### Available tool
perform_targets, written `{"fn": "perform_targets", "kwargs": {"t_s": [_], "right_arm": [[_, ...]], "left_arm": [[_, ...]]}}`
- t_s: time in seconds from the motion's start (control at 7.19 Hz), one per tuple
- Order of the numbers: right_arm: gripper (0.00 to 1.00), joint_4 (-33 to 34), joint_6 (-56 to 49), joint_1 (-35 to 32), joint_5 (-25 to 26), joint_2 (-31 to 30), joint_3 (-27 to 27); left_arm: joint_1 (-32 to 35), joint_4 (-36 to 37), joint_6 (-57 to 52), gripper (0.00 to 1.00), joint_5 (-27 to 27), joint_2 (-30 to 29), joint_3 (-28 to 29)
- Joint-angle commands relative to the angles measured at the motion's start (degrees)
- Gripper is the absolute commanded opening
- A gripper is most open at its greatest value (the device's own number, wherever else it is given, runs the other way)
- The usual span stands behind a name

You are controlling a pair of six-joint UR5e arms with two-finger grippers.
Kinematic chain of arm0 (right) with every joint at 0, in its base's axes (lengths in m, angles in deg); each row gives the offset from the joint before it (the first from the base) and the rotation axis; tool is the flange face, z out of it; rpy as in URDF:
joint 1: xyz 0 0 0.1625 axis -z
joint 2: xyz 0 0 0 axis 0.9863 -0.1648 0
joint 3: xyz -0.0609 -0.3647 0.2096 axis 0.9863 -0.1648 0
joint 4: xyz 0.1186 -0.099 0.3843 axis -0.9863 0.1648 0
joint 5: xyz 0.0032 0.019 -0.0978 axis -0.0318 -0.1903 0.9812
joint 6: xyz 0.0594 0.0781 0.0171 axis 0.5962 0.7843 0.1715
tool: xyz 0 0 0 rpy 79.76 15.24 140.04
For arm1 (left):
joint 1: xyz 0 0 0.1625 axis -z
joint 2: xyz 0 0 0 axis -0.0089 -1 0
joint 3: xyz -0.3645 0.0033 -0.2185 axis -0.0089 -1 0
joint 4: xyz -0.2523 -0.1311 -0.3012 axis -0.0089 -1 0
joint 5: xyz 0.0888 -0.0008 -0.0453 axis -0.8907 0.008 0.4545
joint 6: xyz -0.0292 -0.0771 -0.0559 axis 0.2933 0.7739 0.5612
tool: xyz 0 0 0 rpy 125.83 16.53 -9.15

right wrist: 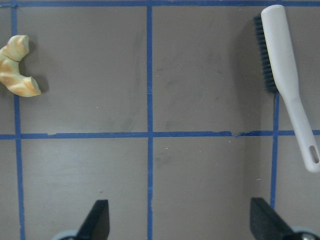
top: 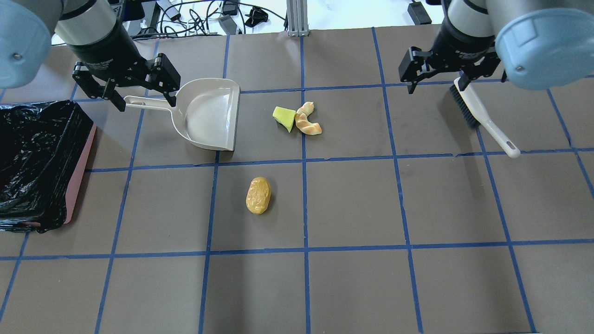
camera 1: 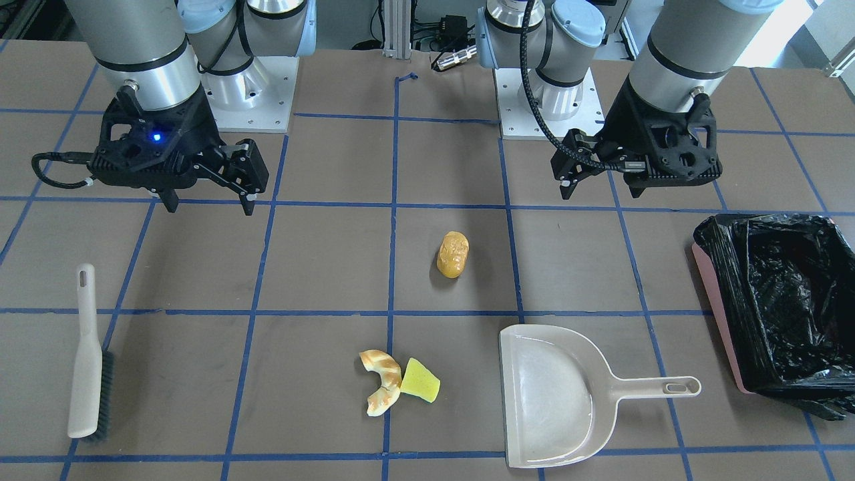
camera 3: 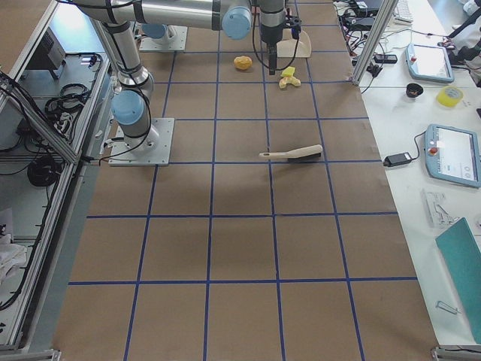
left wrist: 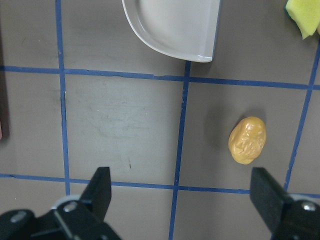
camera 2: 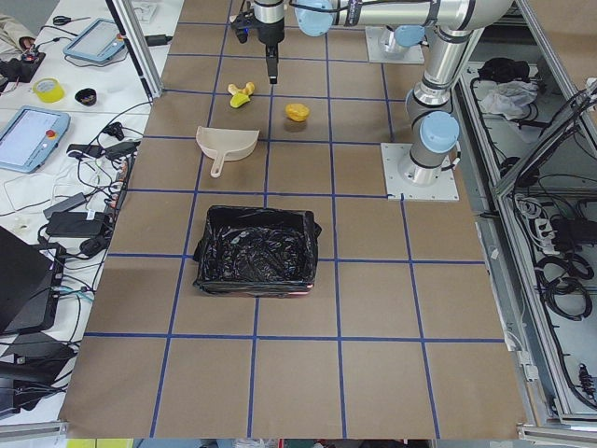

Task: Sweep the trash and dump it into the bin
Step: 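Lower the left gripper to the dustpan handle while the right descends to the brush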

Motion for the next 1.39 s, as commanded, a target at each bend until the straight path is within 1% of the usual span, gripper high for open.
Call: {"fn": "perform_targets", "kwargs": {"t_s": [0.0, 0.14, 0.28, 0.42, 0.56, 0.7, 0.83, 0.97, 1.11, 1.25], "right_arm": [[1.00, -0.76, -14.20, 7.12, 0.65, 1.44, 2.15], [1.00, -0.23, -21.48, 10.10, 1.01, 2.84, 4.34], [1.00, 1.86, -29.04, 12.57, 1.10, 6.16, 5.76], [1.00, 5.19, -32.86, 14.07, 1.10, 10.20, 5.86], [1.00, 8.27, -39.33, 15.13, 1.54, 12.59, 5.95], [1.00, 10.91, -42.01, 16.79, 4.06, 14.35, 5.95], [1.00, 10.94, -43.25, 18.12, 4.09, 16.28, 5.95], [0.97, 11.11, -44.14, 19.52, 4.00, 17.70, 5.95], [0.96, 11.11, -43.88, 19.62, 4.17, 18.67, 6.04], [0.92, 11.02, -43.80, 19.62, 4.18, 18.76, 6.04]], "left_arm": [[-0.43, 4.37, 13.22, 1.00, -0.79, -2.15, -0.24], [-0.87, 5.89, 20.71, 1.00, -4.02, -2.60, -0.24], [-3.05, 6.51, 30.53, 1.00, -6.57, -2.78, -0.33], [-4.64, 6.69, 36.98, 1.00, -6.77, -2.78, -1.20], [-7.00, 9.13, 52.01, 1.00, -6.77, -2.95, -2.95], [-9.72, 9.41, 54.60, 1.00, -6.17, -3.13, -4.88], [-11.66, 9.42, 55.06, 1.00, -5.99, -4.96, -5.60], [-12.81, 9.42, 56.72, 1.00, -4.16, -6.89, -5.95], [-13.17, 12.64, 58.30, 1.00, 0.56, -8.56, -5.78], [-13.18, 18.06, 58.84, 1.00, 0.78, -10.67, -6.22]]}}
